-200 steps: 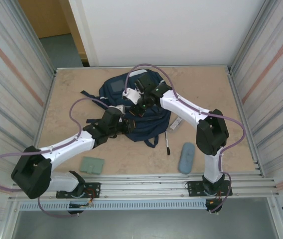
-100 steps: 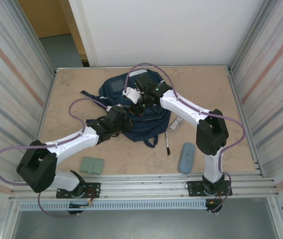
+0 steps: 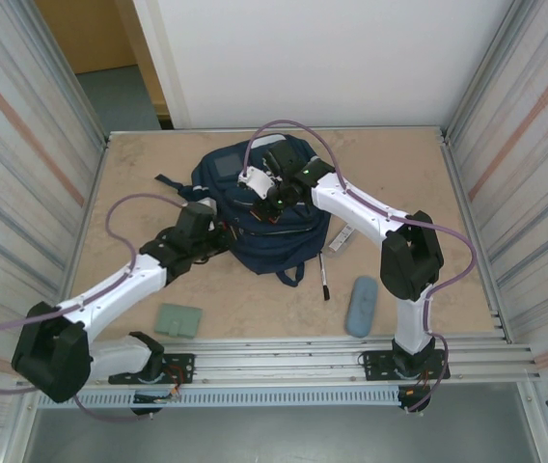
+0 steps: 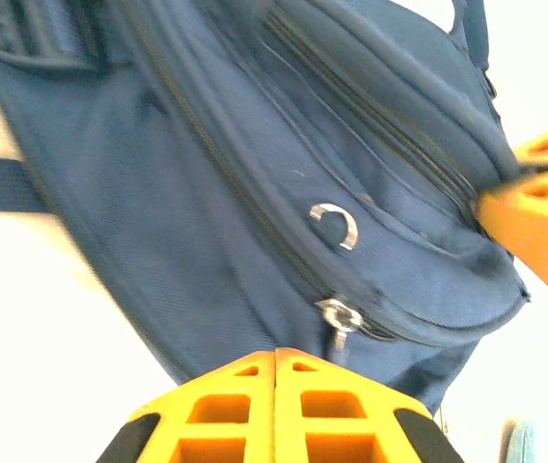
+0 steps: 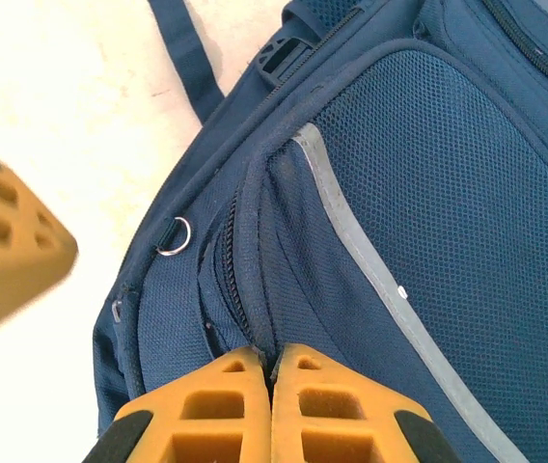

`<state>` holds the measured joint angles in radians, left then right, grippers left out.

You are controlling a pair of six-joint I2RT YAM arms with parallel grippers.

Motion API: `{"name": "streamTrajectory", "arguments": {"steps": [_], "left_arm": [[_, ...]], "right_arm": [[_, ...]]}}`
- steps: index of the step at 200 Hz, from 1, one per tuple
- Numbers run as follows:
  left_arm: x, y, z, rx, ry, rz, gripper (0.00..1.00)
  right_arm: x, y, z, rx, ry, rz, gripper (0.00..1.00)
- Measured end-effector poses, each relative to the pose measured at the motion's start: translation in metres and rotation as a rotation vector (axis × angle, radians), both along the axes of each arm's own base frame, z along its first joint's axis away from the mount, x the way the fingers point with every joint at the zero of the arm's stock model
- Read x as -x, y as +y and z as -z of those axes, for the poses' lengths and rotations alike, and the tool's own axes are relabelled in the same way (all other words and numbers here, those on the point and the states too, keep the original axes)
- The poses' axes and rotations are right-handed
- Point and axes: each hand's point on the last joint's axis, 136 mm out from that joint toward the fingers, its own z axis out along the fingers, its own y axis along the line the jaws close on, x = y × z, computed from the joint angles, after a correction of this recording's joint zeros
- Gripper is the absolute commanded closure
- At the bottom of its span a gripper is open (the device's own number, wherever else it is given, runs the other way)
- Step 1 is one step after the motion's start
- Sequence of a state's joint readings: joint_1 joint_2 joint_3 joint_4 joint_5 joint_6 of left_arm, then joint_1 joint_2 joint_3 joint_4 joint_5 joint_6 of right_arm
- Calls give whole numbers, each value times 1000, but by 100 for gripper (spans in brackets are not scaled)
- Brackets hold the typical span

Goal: Pack the student bag

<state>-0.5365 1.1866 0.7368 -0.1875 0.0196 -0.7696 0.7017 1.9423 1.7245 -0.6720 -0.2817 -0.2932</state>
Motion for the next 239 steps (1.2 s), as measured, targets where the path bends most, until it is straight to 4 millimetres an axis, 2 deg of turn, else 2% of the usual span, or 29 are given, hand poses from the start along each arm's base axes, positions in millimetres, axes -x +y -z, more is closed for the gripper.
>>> {"name": "streamTrajectory", "arguments": {"steps": [32, 58, 74, 102, 118, 184, 239], "left_arm": [[-6, 20, -3, -10, -11, -18, 100], [-3, 20, 5, 21, 10, 23, 76], [4, 4, 3, 40, 11, 82, 72], [27, -34, 1, 47, 5, 192, 72], [34, -45, 0, 55, 5, 210, 72], [20, -44, 24, 13, 61, 126, 73], [1, -38, 18, -29, 24, 54, 71]], "right_arm": [[3, -2, 2, 13, 10, -3, 100], [3, -2, 2, 13, 12, -3, 100], [3, -2, 2, 13, 12, -3, 100], [3, -2, 2, 13, 13, -2, 100], [3, -2, 2, 11, 14, -1, 100], [5, 0, 2, 10, 17, -4, 100], [8, 3, 3, 20, 9, -8, 100]]}}
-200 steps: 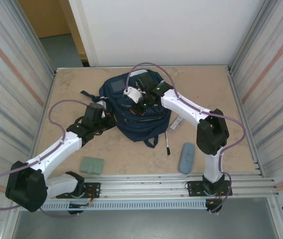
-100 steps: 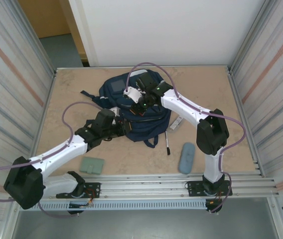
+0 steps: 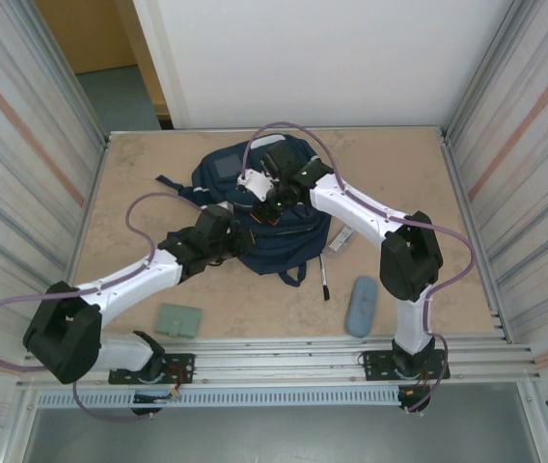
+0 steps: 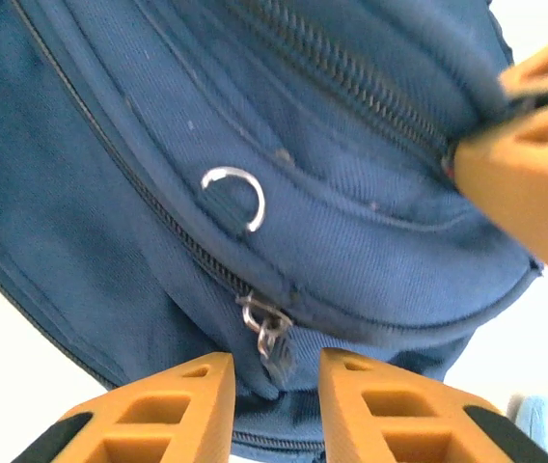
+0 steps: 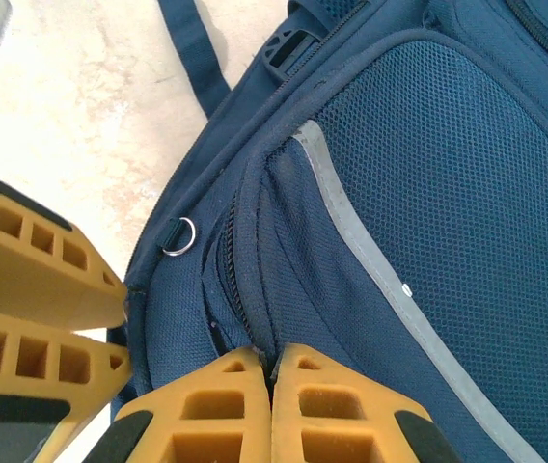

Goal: Pack the student bag

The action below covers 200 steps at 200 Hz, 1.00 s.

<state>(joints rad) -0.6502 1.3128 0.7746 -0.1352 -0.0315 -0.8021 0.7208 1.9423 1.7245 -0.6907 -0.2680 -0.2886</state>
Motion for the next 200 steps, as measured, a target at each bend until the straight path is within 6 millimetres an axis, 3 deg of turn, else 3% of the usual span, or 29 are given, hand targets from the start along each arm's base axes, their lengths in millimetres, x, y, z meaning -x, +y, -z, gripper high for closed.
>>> {"name": "streamTrajectory", "arguments": {"steps": [49, 88, 120, 169, 200], "left_arm": [[-4, 4, 4, -39, -11, -6, 83], [-4, 4, 7, -54, -10, 23, 100], [-8, 11, 5, -1, 0, 35, 100], [-13, 39, 3, 182, 36, 6, 100], [-10, 45, 8, 189, 72, 11, 100]], "right_arm": [[0, 0, 0, 4, -4, 2, 100], [1, 0, 1, 9, -3, 0, 100], [1, 0, 1, 10, -5, 1, 100], [1, 0, 1, 14, -7, 3, 100], [0, -2, 2, 21, -8, 7, 100]]}}
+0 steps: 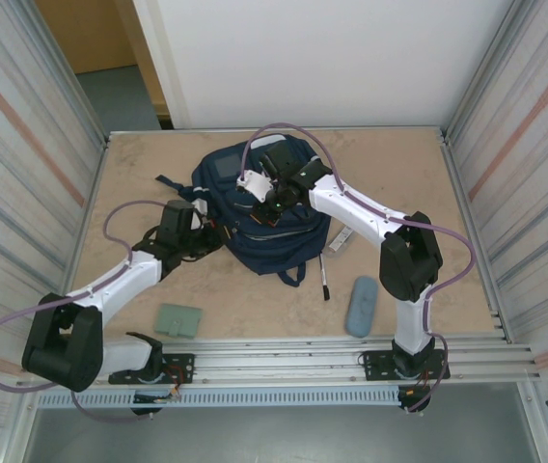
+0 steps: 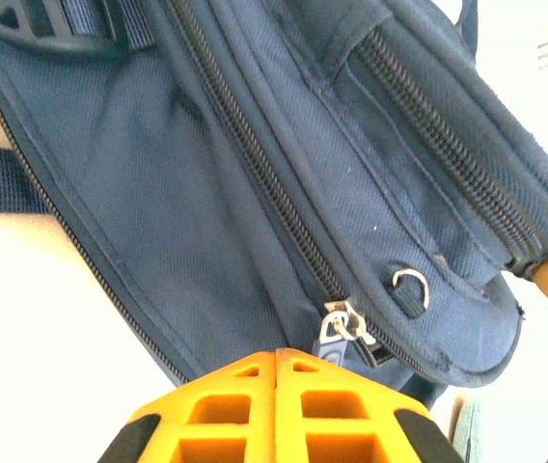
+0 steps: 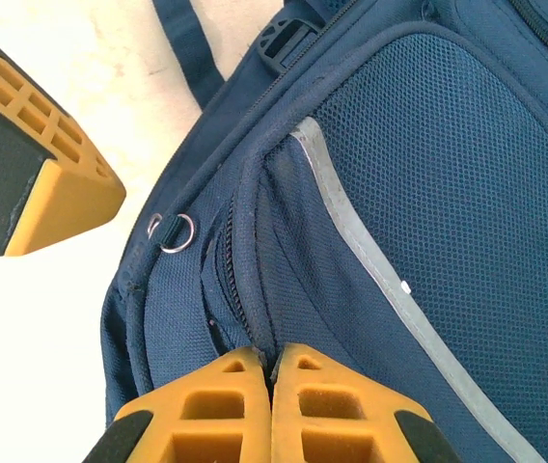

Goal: Pack the student bag

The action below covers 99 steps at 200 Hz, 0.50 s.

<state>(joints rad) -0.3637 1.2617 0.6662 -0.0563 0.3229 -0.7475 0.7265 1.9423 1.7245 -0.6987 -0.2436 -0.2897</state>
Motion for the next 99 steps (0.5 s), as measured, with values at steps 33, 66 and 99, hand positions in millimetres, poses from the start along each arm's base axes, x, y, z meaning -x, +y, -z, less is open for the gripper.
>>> {"name": "streamTrajectory", "arguments": {"steps": [33, 66, 99], "left_arm": [[1, 0, 4, -54, -2, 51, 88], [1, -11, -3, -37, -76, 142, 60], [6, -23, -9, 1, -133, 235, 54]], "right_arm": [[-1, 0, 0, 3, -4, 0, 100], [0, -1, 0, 4, -3, 0, 100], [0, -1, 0, 5, -1, 0, 100]]}}
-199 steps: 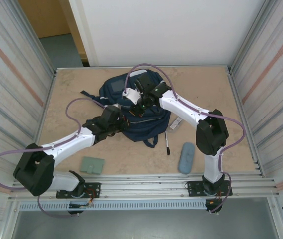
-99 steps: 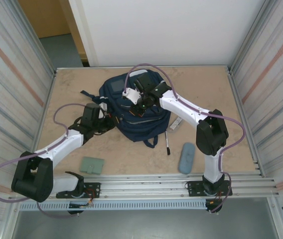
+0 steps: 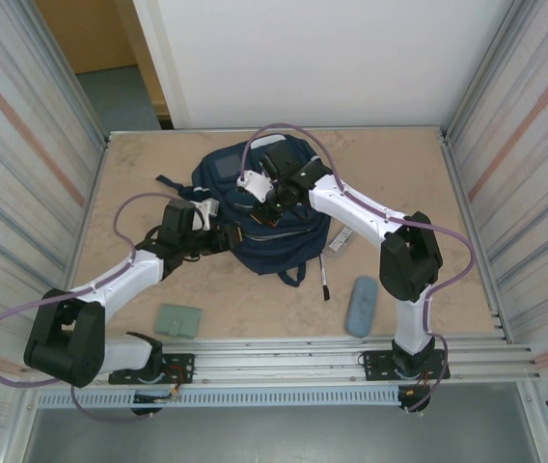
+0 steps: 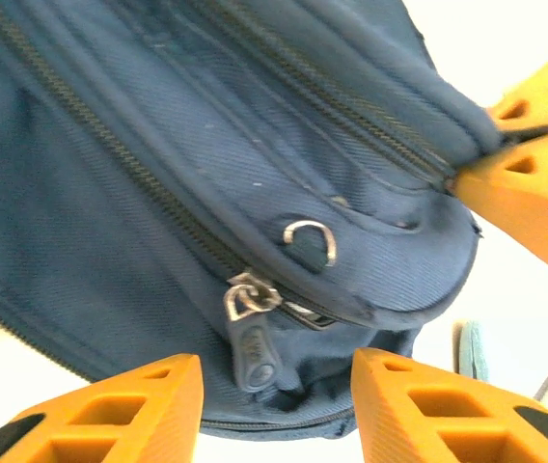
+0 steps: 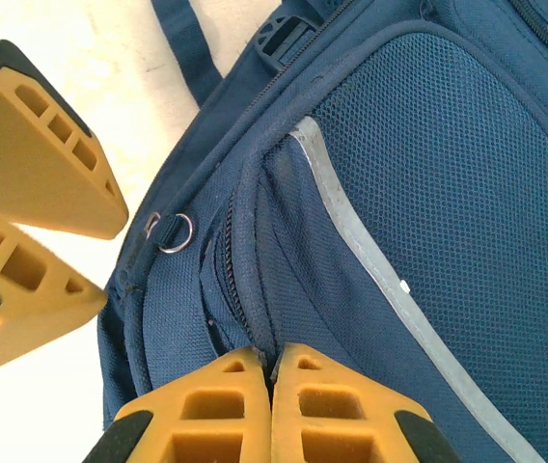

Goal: Pack the student bag

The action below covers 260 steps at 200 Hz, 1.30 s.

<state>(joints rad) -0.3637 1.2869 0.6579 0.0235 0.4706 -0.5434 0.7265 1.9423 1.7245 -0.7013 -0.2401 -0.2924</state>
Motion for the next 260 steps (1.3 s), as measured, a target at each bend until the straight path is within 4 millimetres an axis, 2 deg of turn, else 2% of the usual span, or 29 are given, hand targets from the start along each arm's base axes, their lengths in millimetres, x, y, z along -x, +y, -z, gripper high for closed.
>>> {"name": "streamTrajectory", "arguments": {"steps": [31, 50, 107, 145, 173, 225, 260], "left_arm": [[-2, -7, 3, -6, -12, 55, 55], [-6, -8, 10, -25, -6, 68, 61], [-9, -8, 15, -50, -19, 82, 83], [-13, 3, 14, -46, -37, 76, 100], [-16, 14, 12, -38, -54, 66, 100], [-19, 18, 13, -103, -119, 91, 100], [-36, 32, 20, -230, -168, 65, 100]], "right_arm": [[0, 0, 0, -2, 2, -2, 100], [1, 1, 0, -4, 4, -3, 100], [1, 0, 0, -4, 5, -3, 100], [0, -1, 0, -9, 9, -1, 100], [0, 0, -1, -14, 13, -5, 100], [1, 1, -1, -17, 15, -8, 100], [2, 1, -1, -17, 12, -18, 100]]}}
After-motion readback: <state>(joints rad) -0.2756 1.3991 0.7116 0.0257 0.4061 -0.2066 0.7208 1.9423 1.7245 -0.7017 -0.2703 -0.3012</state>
